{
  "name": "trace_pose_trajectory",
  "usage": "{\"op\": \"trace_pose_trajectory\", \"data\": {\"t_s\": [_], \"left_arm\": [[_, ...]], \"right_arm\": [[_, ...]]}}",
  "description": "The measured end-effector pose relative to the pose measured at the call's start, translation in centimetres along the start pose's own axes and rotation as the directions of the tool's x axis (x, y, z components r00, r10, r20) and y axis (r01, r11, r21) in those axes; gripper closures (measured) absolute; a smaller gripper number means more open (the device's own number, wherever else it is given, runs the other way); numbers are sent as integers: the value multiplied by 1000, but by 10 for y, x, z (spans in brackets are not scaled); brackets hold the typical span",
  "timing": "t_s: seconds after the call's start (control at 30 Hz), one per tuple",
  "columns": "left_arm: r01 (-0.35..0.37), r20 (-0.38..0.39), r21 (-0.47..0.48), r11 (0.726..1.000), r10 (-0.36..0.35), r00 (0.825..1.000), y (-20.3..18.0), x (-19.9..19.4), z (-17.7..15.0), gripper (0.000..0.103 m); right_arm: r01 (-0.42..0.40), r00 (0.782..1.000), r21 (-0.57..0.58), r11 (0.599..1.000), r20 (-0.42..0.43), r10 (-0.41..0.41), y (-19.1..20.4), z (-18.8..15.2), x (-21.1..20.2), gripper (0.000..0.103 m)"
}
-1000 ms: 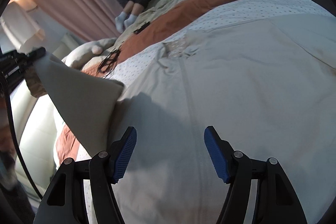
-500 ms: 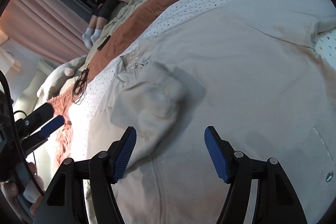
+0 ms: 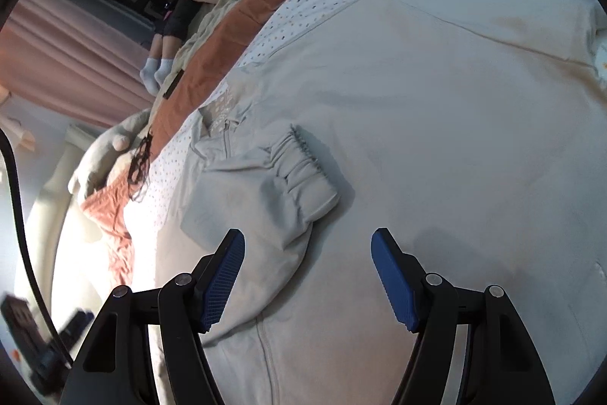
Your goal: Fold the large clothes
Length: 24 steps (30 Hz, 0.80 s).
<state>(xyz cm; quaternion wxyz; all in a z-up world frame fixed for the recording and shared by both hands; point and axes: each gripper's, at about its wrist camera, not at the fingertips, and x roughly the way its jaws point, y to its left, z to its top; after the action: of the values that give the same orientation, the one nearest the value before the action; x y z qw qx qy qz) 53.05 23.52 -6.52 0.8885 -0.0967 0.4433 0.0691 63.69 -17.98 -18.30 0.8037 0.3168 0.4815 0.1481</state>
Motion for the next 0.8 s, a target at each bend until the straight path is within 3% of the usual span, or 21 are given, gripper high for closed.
{"op": "trace_pose_trajectory", "data": {"t_s": [0.2, 0.4, 0.47, 0.53, 0.63, 0.73, 0.8], "left_arm": [[-111, -75, -86, 990, 105, 992, 58, 27, -32, 35], [-169, -152, -59, 984, 159, 975, 83, 59, -63, 37], [-186, -184, -28, 982, 178, 967, 85, 71, -74, 46], [-194, -229, 13, 981, 192, 954, 89, 85, -86, 60], [-180, -209, 23, 983, 180, 961, 94, 86, -93, 61], [-189, -214, 7, 982, 186, 959, 97, 83, -88, 70], [-211, -206, 23, 977, 212, 955, 94, 84, -85, 73]], "right_arm": [[-33, 999, 37, 999, -36, 34, -6, 2, 28, 34], [-94, 994, 79, 992, -45, 98, -13, 3, 49, 39], [-109, 993, 83, 991, -40, 112, -13, 5, 53, 42], [-103, 993, 78, 992, -41, 107, -14, 6, 56, 55], [-94, 994, 76, 993, -43, 97, -17, 7, 59, 72], [-109, 993, 73, 991, -45, 112, -19, 9, 60, 86], [-108, 994, 82, 991, -9, 109, -20, 8, 53, 90]]}}
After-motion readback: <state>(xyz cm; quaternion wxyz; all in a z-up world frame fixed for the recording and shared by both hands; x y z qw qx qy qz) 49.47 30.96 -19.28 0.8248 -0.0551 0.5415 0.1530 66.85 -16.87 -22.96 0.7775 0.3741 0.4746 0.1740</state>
